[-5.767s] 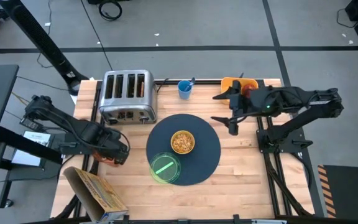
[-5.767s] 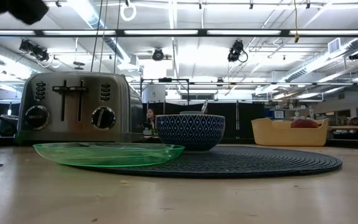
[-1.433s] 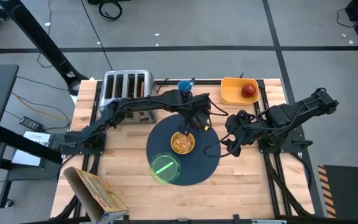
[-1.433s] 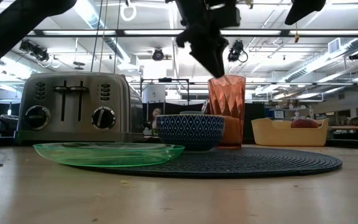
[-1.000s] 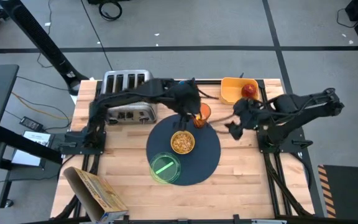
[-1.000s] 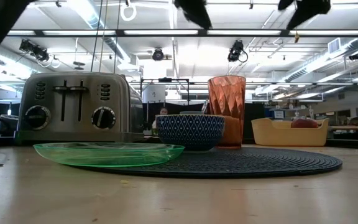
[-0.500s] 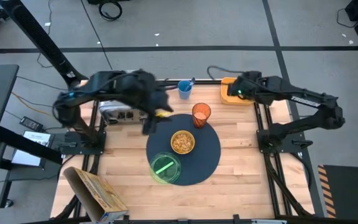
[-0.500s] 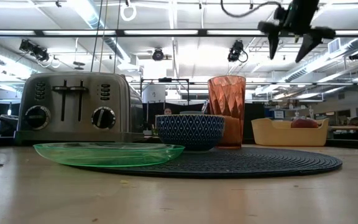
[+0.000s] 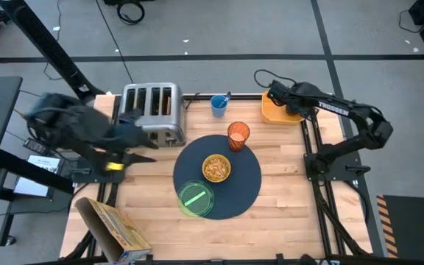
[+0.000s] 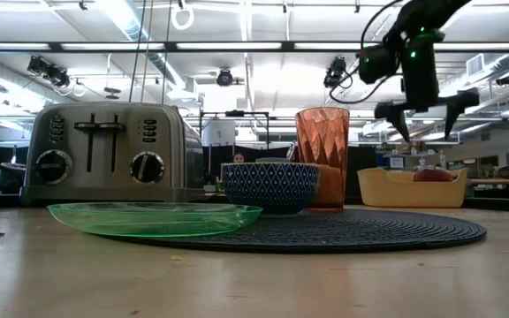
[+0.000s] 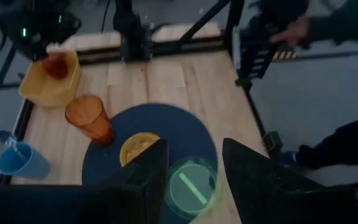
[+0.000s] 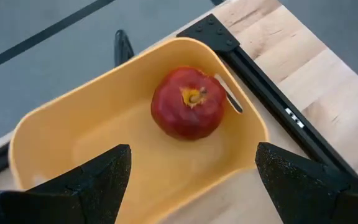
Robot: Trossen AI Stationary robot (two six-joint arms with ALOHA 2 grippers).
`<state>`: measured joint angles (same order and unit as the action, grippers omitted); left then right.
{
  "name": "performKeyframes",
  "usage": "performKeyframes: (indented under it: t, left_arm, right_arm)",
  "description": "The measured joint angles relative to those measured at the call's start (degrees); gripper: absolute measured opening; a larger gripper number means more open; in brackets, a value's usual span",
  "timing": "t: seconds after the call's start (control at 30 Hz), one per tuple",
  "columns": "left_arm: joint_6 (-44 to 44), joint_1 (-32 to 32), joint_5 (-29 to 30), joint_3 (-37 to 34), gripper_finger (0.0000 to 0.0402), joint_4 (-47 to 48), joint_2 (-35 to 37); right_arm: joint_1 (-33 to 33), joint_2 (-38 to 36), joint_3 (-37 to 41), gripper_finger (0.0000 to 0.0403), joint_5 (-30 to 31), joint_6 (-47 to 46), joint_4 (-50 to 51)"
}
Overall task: Arrange a breakfast setting
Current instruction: Put the apple from the orange bin to the top left of the yellow bowl on the placemat
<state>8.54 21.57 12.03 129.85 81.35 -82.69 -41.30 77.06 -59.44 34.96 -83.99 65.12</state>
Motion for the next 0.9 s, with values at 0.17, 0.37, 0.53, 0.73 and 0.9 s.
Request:
performKeyframes:
  t: [0.17, 0.37, 0.53, 0.73, 0.9]
  left_arm:
    - [1.82, 2.27, 4.58, -8.62, 0.0159, -3.99, 7.05]
    - [2.86, 1.83, 5.76, -30.75, 0.0159, -19.13, 19.22]
    - [4.01, -0.7, 6.05, -43.75, 0.0159, -25.93, 27.17]
    - [5.59, -2.5, 6.21, -52.17, 0.0159, -26.76, 32.75]
    - [7.67, -2.39, 6.2, -60.28, 0.0159, -27.35, 38.21]
  right_arm:
    - [-2.37, 4.27, 0.0, 0.0347, 0.14, -3.73, -1.66]
    - [-4.13, 8.05, 0.0, 0.033, 3.74, -15.55, -1.45]
    - [-6.24, 10.94, -0.02, 0.0275, 5.66, -18.86, -2.96]
    - [-8.63, 11.84, 0.23, 0.022, 6.51, -20.53, -2.79]
    - [-10.92, 11.86, 1.69, 0.0201, 5.13, -18.55, -4.27]
